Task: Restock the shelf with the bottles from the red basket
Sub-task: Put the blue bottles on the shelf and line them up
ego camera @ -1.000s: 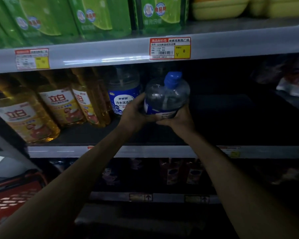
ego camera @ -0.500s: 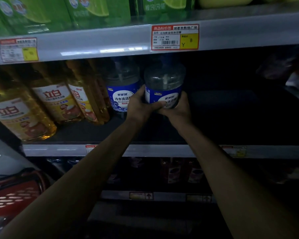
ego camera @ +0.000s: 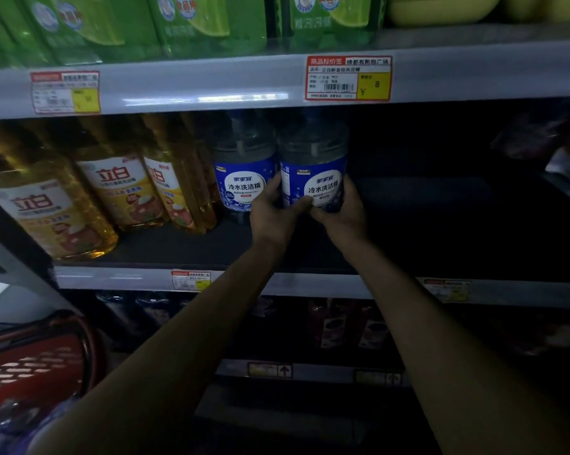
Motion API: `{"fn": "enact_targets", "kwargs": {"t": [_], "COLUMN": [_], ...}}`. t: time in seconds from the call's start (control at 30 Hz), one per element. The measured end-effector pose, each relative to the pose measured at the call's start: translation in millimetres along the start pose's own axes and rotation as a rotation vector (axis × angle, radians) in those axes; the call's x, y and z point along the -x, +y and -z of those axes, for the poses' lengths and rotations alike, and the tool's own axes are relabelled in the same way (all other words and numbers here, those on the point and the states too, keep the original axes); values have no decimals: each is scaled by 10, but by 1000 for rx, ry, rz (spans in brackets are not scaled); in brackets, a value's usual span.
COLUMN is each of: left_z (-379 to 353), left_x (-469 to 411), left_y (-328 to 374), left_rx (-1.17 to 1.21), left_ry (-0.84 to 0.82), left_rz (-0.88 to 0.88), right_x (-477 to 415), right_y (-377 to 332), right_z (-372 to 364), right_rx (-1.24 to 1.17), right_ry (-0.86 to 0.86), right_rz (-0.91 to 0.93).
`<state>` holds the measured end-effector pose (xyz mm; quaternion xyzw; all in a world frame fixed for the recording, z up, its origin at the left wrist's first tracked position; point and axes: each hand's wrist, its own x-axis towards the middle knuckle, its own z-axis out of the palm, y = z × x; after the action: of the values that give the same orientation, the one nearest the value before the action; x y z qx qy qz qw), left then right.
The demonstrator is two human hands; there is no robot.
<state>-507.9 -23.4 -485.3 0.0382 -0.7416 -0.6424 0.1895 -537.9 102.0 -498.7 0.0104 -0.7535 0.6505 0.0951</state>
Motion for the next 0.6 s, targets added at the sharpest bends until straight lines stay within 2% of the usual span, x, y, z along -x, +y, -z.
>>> {"fn": "enact_targets", "kwargs": {"t": [0.2,0.37,0.6], "left_z": [100,301,978], "left_x": [145,339,698], "left_y": [69,169,310], "left_rx": [-28,-118,-611], "left_ry": [-69,-123,-221], "left_rz": [57,77,-124], "right_x": [165,370,873], "right_y": [-137,-277,-491], "right_z": [116,231,88], "right_rx": [62,305,570], "right_ry": [-50,-105,-271], "right_rz": [-50,-62,200]}}
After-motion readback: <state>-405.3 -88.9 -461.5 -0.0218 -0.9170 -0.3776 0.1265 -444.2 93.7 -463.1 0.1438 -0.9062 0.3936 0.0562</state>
